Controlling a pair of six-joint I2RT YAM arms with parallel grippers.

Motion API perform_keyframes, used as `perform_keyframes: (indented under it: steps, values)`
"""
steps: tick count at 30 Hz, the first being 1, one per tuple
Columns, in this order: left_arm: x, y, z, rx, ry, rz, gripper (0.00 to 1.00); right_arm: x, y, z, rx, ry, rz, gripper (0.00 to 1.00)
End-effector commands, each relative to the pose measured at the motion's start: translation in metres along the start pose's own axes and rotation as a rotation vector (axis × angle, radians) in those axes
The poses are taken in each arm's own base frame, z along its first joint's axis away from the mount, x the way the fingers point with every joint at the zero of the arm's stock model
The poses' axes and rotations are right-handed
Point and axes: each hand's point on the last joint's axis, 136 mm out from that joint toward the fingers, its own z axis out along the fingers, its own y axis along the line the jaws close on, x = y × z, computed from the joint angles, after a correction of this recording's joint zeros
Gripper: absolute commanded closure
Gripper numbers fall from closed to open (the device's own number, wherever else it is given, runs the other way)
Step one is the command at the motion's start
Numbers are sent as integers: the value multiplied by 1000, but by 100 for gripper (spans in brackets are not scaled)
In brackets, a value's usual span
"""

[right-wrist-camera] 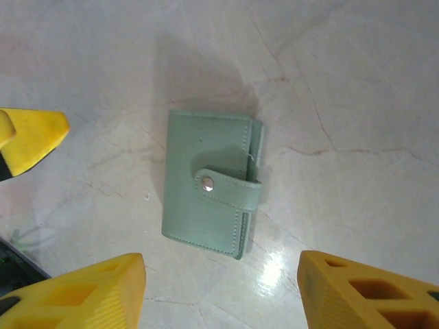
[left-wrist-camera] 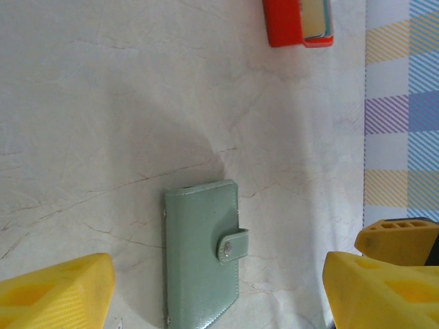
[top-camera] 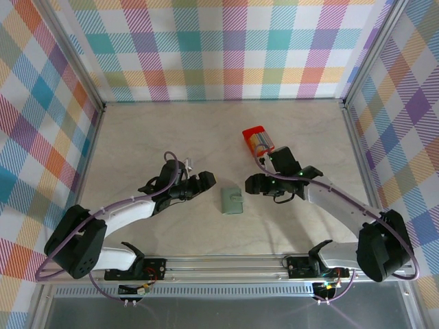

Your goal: Put the credit cards into the card holder

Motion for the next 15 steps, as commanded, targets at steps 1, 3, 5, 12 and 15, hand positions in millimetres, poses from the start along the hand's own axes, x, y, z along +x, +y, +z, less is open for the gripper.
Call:
perform_keyframes:
  steps: [1,3,5,12,15]
  values:
    - [3,-3,6,2,18,-8,21,8,2,4,16,66,70,40]
    - [5,2,7,-17,28,-22,21,12,3,10,27,103,92,41]
    - [7,3,7,-15,33,-24,21,12,3,14,75,119,85,43]
    - [15,10,8,-9,54,-41,23,6,12,36,252,175,-47,48]
    - [17,10,7,11,47,-62,24,6,20,49,285,208,-75,51]
